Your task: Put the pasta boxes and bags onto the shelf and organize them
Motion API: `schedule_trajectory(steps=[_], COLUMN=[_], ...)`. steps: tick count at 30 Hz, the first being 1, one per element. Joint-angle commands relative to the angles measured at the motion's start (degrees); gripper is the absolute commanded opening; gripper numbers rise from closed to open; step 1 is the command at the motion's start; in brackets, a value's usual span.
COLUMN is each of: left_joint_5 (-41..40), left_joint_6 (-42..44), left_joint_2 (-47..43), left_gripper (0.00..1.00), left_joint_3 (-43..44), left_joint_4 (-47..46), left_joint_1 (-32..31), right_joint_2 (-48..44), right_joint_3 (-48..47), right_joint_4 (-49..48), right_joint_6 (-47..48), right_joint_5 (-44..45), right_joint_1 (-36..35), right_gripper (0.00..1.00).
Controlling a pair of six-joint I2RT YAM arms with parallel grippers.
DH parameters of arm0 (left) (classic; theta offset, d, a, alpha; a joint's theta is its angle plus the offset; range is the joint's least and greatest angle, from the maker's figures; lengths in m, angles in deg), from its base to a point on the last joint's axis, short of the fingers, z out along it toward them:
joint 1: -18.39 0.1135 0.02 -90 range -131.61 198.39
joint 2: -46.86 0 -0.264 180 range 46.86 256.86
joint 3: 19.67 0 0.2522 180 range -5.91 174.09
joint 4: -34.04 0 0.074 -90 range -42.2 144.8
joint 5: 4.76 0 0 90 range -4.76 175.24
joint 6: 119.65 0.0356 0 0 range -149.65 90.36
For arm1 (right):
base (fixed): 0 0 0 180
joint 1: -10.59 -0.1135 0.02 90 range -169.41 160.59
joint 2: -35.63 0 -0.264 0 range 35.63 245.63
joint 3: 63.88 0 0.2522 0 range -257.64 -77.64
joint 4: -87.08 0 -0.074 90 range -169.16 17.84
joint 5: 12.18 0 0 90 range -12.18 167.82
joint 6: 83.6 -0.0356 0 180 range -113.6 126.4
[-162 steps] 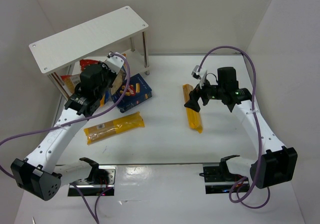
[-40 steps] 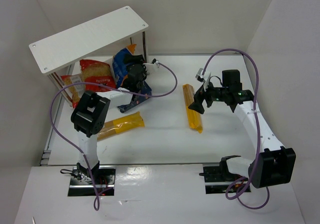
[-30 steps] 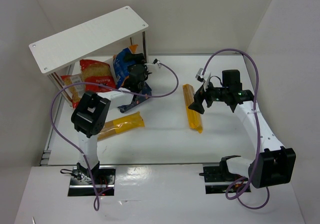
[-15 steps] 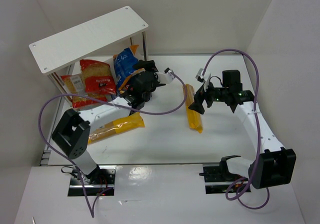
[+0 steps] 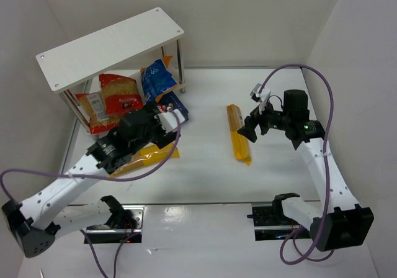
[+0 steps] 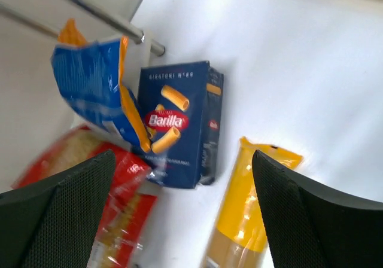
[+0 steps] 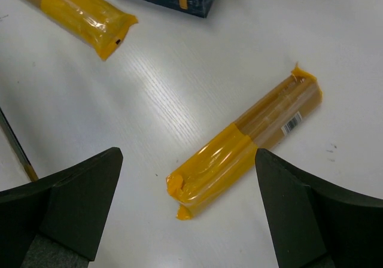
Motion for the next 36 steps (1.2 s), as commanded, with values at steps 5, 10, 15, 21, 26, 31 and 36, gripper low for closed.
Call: schedule_trajectory(steps=[5,10,15,21,26,31,36], left_joint_5=[12.8,19.0,26.3,29.2,35.2,37.5,38.6], left_joint_6=[-12.4,-15.6,-12.8,-8.2,-3.8,-1.3,-0.2], left_joint_2=[-16.4,-18.8,-21.5,-27.1,-28.3,-28.3,-27.7], left_gripper=[1.0,1.0,1.0,1.0,1.0,1.0,1.0], left_joint_3=[-11.7,-11.7,-12.4,-13.6,-13.7,-13.7,-13.7], left_joint_4=[4.4,6.9,9.4,10.9,14.4,16.4,16.9], left_joint_1=[11.0,18.5,22.3,26.2,28.3,28.3,28.3], right_joint_2=[-6.5,-5.7,-5.2,-5.8,-7.1,-7.8,-7.8], right_joint_3=[4.2,5.4,6.6,6.6,7.1,7.1,7.1], right_joint_4=[-4.3,-4.3,-2.7,-3.3,-3.3,-3.3,-3.3], right_joint_6=[-14.4,-18.5,-17.1,-17.1,-16.6,-16.6,-16.1], right_joint_5=[20.5,28.6,29.4,30.1,29.4,28.9,27.8], right_joint_1=[2.5,8.3,9.4,9.4,9.4,9.4,9.4], right_gripper=[1.0,1.0,1.0,1.0,1.0,1.0,1.0])
